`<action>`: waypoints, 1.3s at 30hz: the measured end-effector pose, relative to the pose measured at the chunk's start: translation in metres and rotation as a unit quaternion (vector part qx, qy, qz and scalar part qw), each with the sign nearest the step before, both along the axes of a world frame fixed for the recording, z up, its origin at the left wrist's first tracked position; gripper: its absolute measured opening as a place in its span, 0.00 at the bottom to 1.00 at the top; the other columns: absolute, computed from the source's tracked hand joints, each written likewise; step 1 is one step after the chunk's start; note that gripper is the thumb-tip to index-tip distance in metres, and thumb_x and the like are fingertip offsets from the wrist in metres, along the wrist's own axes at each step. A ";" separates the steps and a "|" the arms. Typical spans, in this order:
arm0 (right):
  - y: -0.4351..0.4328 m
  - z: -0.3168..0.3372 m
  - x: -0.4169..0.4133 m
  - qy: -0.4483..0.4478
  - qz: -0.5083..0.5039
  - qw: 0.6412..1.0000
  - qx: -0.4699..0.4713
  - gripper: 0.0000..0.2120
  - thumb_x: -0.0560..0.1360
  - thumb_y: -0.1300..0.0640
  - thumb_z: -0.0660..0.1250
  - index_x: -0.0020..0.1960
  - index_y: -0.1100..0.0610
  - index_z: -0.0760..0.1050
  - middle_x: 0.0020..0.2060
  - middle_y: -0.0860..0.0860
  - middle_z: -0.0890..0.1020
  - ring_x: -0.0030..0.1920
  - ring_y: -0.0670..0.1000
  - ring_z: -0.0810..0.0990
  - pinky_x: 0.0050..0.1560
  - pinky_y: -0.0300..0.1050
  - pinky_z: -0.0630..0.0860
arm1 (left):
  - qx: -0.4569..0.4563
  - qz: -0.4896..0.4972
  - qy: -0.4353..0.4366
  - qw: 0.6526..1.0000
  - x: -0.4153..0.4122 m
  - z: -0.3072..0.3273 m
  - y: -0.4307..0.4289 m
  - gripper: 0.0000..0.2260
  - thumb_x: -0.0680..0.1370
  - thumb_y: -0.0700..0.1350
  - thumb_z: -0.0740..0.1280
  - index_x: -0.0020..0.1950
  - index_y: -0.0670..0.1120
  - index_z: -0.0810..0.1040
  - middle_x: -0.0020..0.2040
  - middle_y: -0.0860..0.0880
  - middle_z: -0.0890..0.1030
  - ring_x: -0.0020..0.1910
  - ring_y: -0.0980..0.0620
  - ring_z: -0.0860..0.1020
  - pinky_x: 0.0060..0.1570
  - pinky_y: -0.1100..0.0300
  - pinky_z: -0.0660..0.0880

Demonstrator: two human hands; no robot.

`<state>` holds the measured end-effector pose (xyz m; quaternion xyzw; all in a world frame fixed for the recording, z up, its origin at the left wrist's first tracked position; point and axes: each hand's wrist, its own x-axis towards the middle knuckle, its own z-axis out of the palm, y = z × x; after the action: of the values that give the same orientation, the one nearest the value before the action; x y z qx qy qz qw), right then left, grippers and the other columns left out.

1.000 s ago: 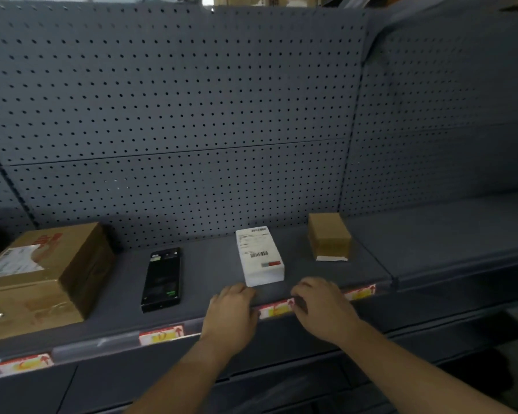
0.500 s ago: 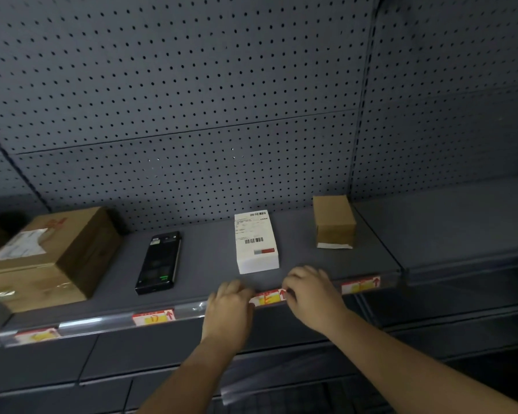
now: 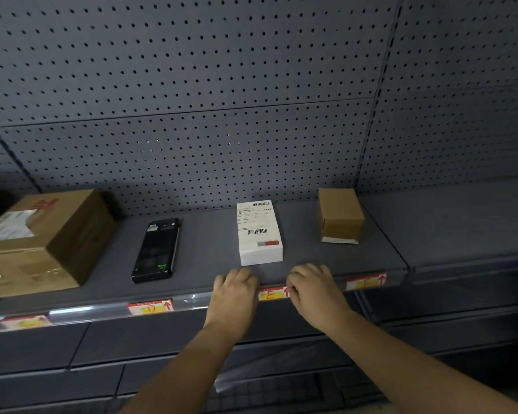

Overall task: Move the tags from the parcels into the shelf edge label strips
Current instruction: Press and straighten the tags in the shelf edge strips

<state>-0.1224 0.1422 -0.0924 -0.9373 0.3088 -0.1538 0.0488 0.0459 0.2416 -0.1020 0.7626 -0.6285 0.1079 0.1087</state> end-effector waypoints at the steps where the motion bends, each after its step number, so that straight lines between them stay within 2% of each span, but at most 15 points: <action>1: 0.001 -0.001 0.001 -0.004 -0.001 1.000 -0.003 0.06 0.79 0.56 0.64 0.52 0.54 0.80 0.52 0.49 0.79 0.55 0.51 0.76 0.59 0.48 0.68 | 0.001 -0.007 -0.004 1.000 0.003 0.000 0.001 0.08 0.67 0.43 0.76 0.40 0.51 0.80 0.40 0.52 0.77 0.39 0.50 0.76 0.39 0.55 0.73; 6: 0.003 -0.002 0.004 -0.009 0.000 1.000 -0.005 0.06 0.79 0.57 0.65 0.51 0.55 0.80 0.51 0.50 0.80 0.53 0.51 0.76 0.59 0.47 0.69 | -0.023 -0.008 0.061 0.998 0.010 -0.005 0.005 0.06 0.69 0.42 0.75 0.40 0.49 0.78 0.40 0.51 0.76 0.39 0.48 0.77 0.39 0.55 0.74; 16: 0.001 0.001 0.003 0.003 0.014 1.000 -0.005 0.08 0.80 0.55 0.63 0.55 0.54 0.79 0.54 0.49 0.79 0.55 0.50 0.75 0.61 0.45 0.68 | -0.032 0.001 0.118 0.993 0.009 -0.010 0.004 0.05 0.69 0.38 0.73 0.39 0.45 0.78 0.39 0.48 0.77 0.37 0.47 0.77 0.41 0.53 0.77; 22: 0.001 0.002 0.002 -0.001 0.012 1.000 0.003 0.08 0.81 0.54 0.62 0.56 0.53 0.79 0.54 0.49 0.79 0.56 0.49 0.75 0.63 0.45 0.68 | -0.011 -0.002 0.138 0.990 0.011 -0.007 0.005 0.02 0.75 0.42 0.68 0.47 0.46 0.79 0.46 0.48 0.78 0.45 0.49 0.76 0.51 0.57 0.74; 24: 0.002 0.002 0.002 -0.005 0.008 1.000 0.011 0.08 0.80 0.54 0.62 0.56 0.53 0.79 0.54 0.48 0.79 0.56 0.49 0.75 0.63 0.45 0.68 | -0.011 -0.004 0.142 0.990 0.010 -0.004 0.008 0.02 0.77 0.44 0.66 0.48 0.48 0.78 0.47 0.50 0.78 0.46 0.51 0.75 0.52 0.59 0.74; 28: 0.004 0.008 0.000 -0.034 0.004 0.999 0.038 0.09 0.79 0.53 0.65 0.57 0.52 0.78 0.56 0.47 0.78 0.56 0.47 0.75 0.60 0.42 0.71 | -0.030 -0.015 0.169 0.985 0.004 0.010 0.010 0.04 0.75 0.43 0.68 0.50 0.48 0.77 0.48 0.50 0.78 0.47 0.52 0.75 0.51 0.56 0.76; 31: 0.005 0.028 -0.004 -0.061 0.000 0.997 0.041 0.10 0.78 0.53 0.66 0.59 0.53 0.78 0.56 0.47 0.77 0.57 0.48 0.75 0.56 0.40 0.73 | -0.027 -0.025 0.158 0.987 -0.003 0.034 0.003 0.10 0.74 0.45 0.68 0.54 0.47 0.77 0.52 0.50 0.78 0.52 0.50 0.76 0.53 0.56 0.75; 34: 0.002 0.051 -0.017 -0.069 -0.007 0.997 0.022 0.11 0.77 0.53 0.66 0.58 0.54 0.77 0.55 0.48 0.77 0.56 0.49 0.75 0.57 0.43 0.73 | -0.037 -0.033 0.140 0.989 -0.011 0.060 -0.007 0.11 0.73 0.46 0.67 0.56 0.47 0.77 0.55 0.49 0.78 0.54 0.48 0.75 0.55 0.53 0.74; 39: -0.011 0.065 -0.062 -0.072 -0.047 0.996 0.011 0.06 0.75 0.54 0.68 0.49 0.55 0.78 0.49 0.50 0.79 0.50 0.52 0.77 0.52 0.47 0.75 | -0.038 -0.045 0.116 0.992 -0.042 0.073 -0.021 0.08 0.74 0.47 0.65 0.53 0.49 0.77 0.55 0.50 0.77 0.55 0.48 0.75 0.53 0.52 0.74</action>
<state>-0.1845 0.1309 -0.0279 -0.9075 0.3501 -0.2199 0.0744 0.0036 0.2203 -0.0288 0.7363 -0.6407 0.0376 0.2145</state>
